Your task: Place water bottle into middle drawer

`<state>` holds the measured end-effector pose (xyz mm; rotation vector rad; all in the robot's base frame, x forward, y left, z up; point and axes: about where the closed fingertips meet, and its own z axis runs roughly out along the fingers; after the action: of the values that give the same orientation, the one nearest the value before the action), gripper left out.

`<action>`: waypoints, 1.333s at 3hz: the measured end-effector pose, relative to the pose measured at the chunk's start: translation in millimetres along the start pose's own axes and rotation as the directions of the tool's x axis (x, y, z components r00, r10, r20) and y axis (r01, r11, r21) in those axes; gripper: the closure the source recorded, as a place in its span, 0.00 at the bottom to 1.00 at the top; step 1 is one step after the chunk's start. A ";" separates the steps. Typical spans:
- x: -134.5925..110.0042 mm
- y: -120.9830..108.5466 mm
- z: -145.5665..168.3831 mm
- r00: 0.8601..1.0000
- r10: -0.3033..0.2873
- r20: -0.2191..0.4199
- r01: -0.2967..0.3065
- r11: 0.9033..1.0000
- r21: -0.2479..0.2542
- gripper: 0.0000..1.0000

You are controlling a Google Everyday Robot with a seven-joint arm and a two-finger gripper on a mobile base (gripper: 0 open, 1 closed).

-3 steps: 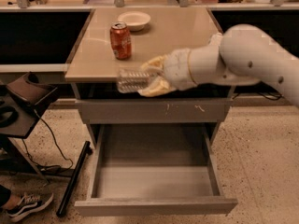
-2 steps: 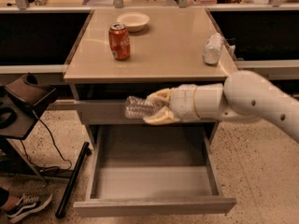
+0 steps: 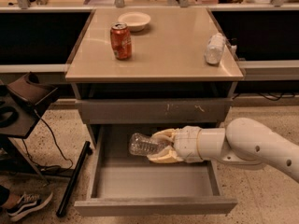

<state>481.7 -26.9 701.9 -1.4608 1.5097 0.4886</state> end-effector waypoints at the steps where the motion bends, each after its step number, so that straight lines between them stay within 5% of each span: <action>1: -2.5 -3.4 0.0 1.000 -0.005 0.003 0.005 1.000 0.003 1.00; 2: 39.8 2.8 26.2 0.999 0.041 0.013 -0.041 0.998 -0.042 1.00; 3: 135.1 9.7 66.3 0.993 0.111 -0.047 -0.115 0.991 -0.071 1.00; 4: 218.3 19.6 91.0 0.973 0.149 -0.179 -0.165 0.983 -0.080 1.00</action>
Offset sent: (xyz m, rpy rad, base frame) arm 0.0385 -0.0064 -0.1633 0.0660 0.1947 0.0540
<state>529.8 -68.5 473.3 -1.4944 1.7700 0.5463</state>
